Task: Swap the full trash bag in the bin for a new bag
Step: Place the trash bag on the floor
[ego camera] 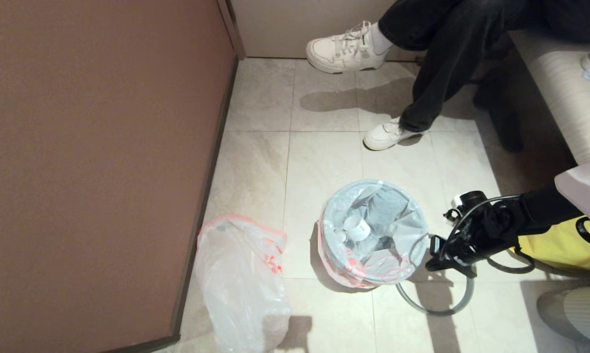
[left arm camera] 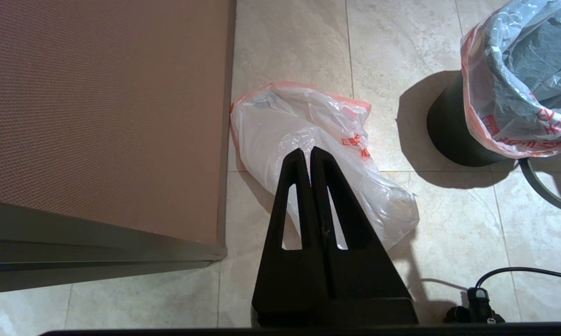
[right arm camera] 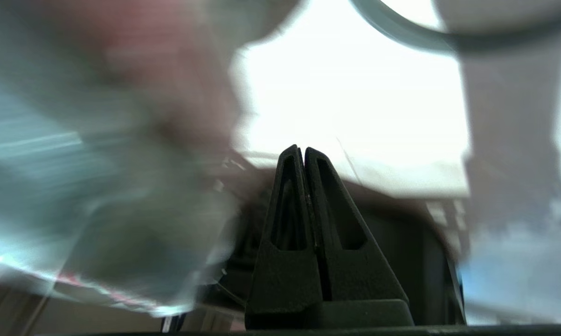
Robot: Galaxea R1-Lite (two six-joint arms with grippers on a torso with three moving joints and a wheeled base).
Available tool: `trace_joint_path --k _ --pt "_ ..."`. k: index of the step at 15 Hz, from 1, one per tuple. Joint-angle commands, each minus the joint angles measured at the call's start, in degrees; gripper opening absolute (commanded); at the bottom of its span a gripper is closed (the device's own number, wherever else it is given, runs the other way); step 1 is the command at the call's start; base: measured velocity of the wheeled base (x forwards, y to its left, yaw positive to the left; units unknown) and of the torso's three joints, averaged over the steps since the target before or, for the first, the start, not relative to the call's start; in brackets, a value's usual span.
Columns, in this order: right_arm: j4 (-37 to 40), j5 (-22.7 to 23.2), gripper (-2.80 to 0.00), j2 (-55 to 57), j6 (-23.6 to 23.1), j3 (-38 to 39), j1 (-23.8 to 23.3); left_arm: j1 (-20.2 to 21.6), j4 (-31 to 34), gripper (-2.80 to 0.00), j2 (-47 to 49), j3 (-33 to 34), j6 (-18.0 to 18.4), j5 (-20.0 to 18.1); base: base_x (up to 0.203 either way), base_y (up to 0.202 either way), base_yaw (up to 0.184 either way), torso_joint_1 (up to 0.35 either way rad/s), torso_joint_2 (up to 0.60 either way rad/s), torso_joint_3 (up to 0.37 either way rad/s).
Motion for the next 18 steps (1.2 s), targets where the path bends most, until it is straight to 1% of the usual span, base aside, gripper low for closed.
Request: trace_joint_path --k 1,3,4,5,6,7,8,9,10,11,12,15,16,18 --pt "-6.3 -0.1 -2.80 -3.5 0.2 3.9 1.4 0.0 0.0 -2.80 0.0 0.0 0.0 0.0 0.000 0.000 0.000 0.000 0.00 0.000" --pt "-11.7 -0.2 -2.80 -5.5 0.0 6.6 1.6 0.0 0.0 -2.80 0.0 0.0 0.0 0.0 0.000 0.000 0.000 0.000 0.00 0.000" --pt "-13.1 -1.0 -2.80 -6.7 -0.1 7.4 1.9 0.0 0.0 -2.80 0.0 0.0 0.0 0.0 0.000 0.000 0.000 0.000 0.00 0.000" --pt "-13.0 -4.2 -2.80 -7.0 -0.2 7.4 2.7 0.0 0.0 -2.80 0.0 0.0 0.0 0.1 0.000 0.000 0.000 0.000 0.00 0.000" --pt "-12.8 -8.9 -2.80 -7.1 -0.9 7.5 3.7 0.0 0.0 -2.80 0.0 0.0 0.0 0.1 0.000 0.000 0.000 0.000 0.00 0.000" --pt "-12.6 -12.6 -2.80 -7.1 -2.7 7.6 4.5 0.0 0.0 -2.80 0.0 0.0 0.0 0.0 0.000 0.000 0.000 0.000 0.00 0.000" --pt "-12.6 -14.5 -2.80 -7.1 -4.2 7.9 5.1 0.0 0.0 -2.80 0.0 0.0 0.0 0.0 0.000 0.000 0.000 0.000 0.00 0.000" --pt "-12.2 -15.0 0.00 -7.0 -4.3 7.8 5.2 0.0 0.0 -2.80 0.0 0.0 0.0 0.1 0.000 0.000 0.000 0.000 0.00 0.000" --pt "-11.0 -15.8 0.00 -7.0 -5.1 7.6 5.2 0.0 0.0 -2.80 0.0 0.0 0.0 0.1 0.000 0.000 0.000 0.000 0.00 0.000" --pt "-9.6 -17.7 0.00 -6.9 -6.5 7.3 5.1 0.0 0.0 -2.80 0.0 0.0 0.0 0.0 0.000 0.000 0.000 0.000 0.00 0.000" --pt "-9.5 -18.3 0.00 -6.6 -6.8 7.3 5.2 0.0 0.0 -2.80 0.0 0.0 0.0 0.0 0.000 0.000 0.000 0.000 0.00 0.000" --pt "-10.5 -17.6 0.00 -5.5 -6.4 7.5 5.1 0.0 0.0 -2.80 0.0 0.0 0.0 0.0 0.000 0.000 0.000 0.000 0.00 0.000" --pt "-11.6 -15.9 0.00 -5.5 -6.3 7.9 4.8 0.0 0.0 -2.80 0.0 0.0 0.0 0.0 0.000 0.000 0.000 0.000 0.00 0.000" --pt "-13.6 -8.1 0.00 -5.3 -5.6 9.3 3.2 0.0 0.0 -2.80 0.0 0.0 0.0 0.1 0.000 0.000 0.000 0.000 0.00 0.000"
